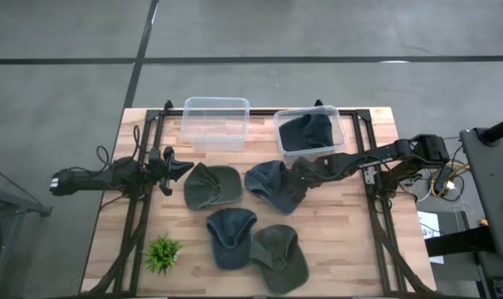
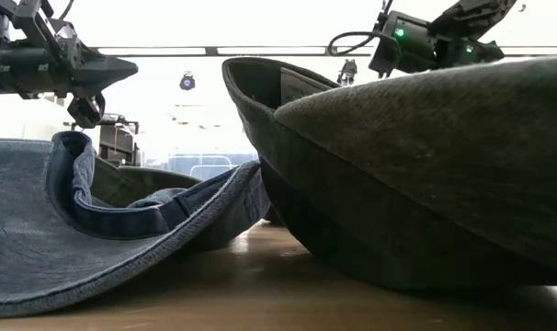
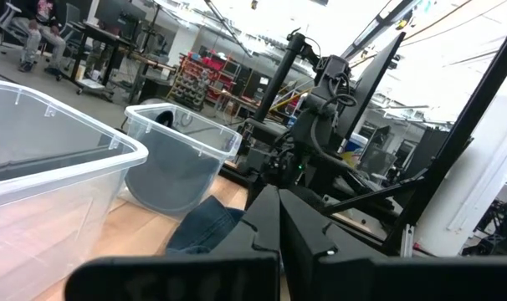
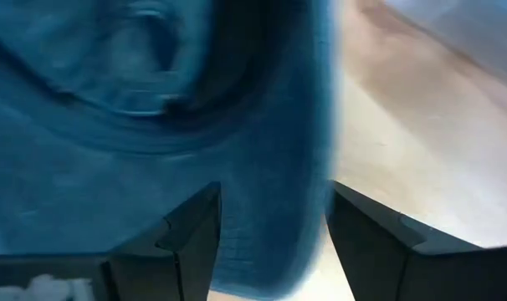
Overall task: Pick & Place hat
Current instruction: Put the top blue cap into the right transparent bin
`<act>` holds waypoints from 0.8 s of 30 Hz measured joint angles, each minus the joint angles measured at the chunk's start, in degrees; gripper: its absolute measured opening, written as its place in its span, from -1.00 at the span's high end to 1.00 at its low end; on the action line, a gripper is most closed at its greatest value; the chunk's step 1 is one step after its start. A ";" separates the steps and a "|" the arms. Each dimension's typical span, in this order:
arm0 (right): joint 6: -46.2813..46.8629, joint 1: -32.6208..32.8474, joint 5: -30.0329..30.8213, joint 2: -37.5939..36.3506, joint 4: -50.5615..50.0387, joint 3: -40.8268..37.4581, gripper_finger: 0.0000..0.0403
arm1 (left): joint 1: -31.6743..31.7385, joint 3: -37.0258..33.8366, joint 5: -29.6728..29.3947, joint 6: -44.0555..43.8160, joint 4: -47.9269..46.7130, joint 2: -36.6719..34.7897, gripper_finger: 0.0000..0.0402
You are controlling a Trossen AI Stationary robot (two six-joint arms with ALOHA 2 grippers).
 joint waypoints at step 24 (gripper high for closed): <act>4.72 0.07 -4.64 -0.22 2.12 -1.94 0.93 | -0.02 0.00 0.00 0.00 -0.02 0.00 1.00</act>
